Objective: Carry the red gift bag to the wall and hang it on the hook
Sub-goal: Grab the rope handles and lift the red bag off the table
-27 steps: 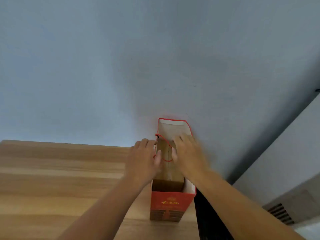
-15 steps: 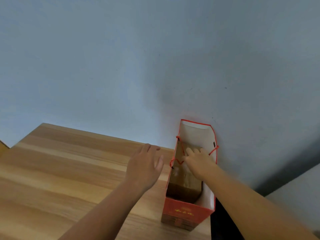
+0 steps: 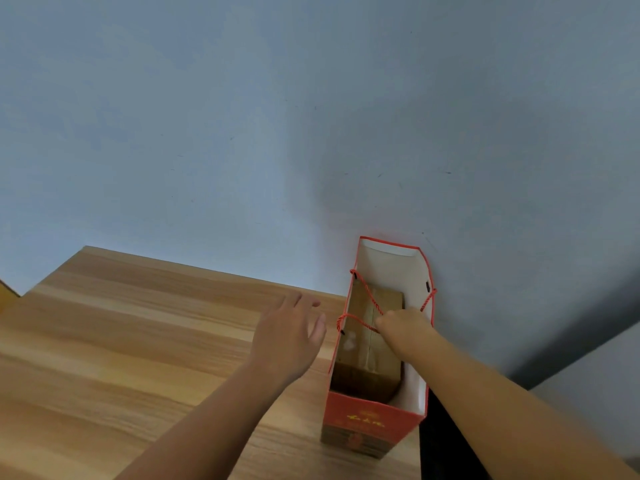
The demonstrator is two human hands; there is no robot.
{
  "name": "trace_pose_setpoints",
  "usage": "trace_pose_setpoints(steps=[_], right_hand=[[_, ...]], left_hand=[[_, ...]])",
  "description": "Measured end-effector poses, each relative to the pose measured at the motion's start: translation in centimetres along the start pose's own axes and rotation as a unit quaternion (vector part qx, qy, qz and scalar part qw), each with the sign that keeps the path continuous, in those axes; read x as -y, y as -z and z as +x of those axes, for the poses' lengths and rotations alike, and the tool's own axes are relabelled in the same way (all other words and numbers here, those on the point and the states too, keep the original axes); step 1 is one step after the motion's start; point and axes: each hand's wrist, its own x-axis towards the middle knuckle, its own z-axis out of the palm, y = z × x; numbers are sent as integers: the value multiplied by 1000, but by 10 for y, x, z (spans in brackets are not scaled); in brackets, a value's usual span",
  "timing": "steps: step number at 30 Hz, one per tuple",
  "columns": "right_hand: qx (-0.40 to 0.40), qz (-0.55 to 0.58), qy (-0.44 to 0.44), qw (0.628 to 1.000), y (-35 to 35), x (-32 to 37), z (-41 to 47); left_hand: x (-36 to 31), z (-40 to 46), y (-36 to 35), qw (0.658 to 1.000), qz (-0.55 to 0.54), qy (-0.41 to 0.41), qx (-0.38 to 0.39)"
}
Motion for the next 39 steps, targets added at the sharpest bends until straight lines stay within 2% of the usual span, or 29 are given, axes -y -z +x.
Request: trace_pose_setpoints(steps=[4, 9, 13, 16, 22, 25, 30, 33, 39], right_hand=[[-34, 67, 11, 997, 31, -14, -19], [-104, 190, 27, 976, 131, -49, -51], [-138, 190, 22, 972, 158, -49, -65], [-182, 190, 12, 965, 161, -51, -73], [-246, 170, 38, 954, 168, -46, -96], [-280, 168, 43, 944, 165, -49, -108], [-330, 246, 75, 908, 162, -46, -122], [-325, 297, 125, 889, 174, -25, -126], [-335, 297, 225, 865, 201, 47, -142]], left_hand=[[-11, 3, 6, 1000, -7, -22, -7], [-53, 19, 35, 996, -36, -69, -39], [-87, 29, 63, 992, -30, -95, -77], [-97, 30, 72, 992, -23, -94, -76], [-105, 21, 85, 993, -30, -60, -100], [-98, 19, 108, 991, -28, -55, -118], [-81, 2, 159, 989, -19, -60, -131], [-64, -19, 180, 987, -43, -20, -154], [-18, -90, 218, 978, -26, 37, -202]])
